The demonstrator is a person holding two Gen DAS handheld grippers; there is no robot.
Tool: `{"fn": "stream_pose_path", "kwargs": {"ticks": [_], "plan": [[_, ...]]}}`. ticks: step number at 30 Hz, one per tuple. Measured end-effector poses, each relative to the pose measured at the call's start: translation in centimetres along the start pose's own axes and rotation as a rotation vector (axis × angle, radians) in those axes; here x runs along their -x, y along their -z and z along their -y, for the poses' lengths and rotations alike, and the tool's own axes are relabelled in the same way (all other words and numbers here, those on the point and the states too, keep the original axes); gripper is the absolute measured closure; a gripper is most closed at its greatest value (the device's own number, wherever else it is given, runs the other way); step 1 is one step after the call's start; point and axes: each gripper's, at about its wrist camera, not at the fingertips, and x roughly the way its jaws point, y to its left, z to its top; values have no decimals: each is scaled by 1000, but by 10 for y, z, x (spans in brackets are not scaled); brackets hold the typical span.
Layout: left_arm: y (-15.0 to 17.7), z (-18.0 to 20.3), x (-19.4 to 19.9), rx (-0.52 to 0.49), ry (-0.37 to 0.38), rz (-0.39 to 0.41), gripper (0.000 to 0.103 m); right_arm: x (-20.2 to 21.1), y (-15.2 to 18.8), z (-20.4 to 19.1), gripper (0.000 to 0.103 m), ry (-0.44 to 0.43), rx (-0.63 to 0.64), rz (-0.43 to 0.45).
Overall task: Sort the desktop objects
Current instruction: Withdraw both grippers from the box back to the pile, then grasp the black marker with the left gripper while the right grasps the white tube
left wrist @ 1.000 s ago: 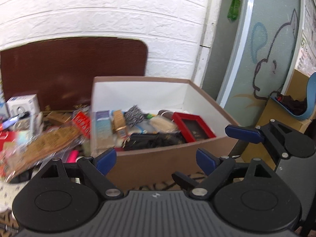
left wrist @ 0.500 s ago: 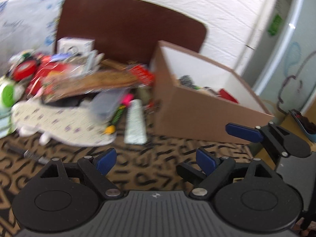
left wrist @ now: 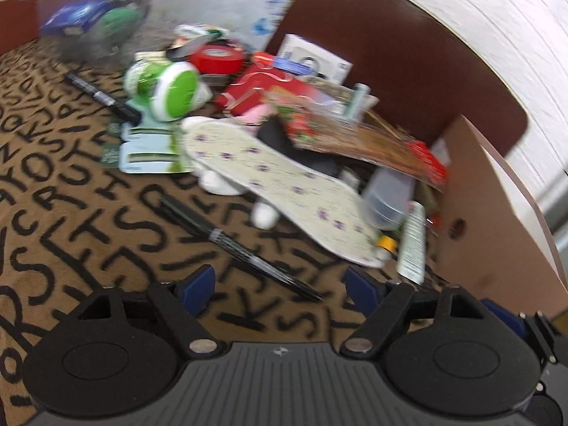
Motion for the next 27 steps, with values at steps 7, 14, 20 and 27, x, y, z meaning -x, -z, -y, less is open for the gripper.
{"fn": "stream_pose_path", "kwargs": {"ticks": [7,14,20,27], "plan": [[-5,-10,-11,10,11,17,32,-38,-6,-2,35,115,-31,-12],[-8,-14,-21,-16,-26,54,65,-73,-11,-1,44,219,-70,-29],[-11,-18,-25,25,-23,69,63,-91,-13,9,44,237,-155,-35],[-7,-12,-22,-50,16,49,81,-78,-10,8,70,155,-115,-65]]}}
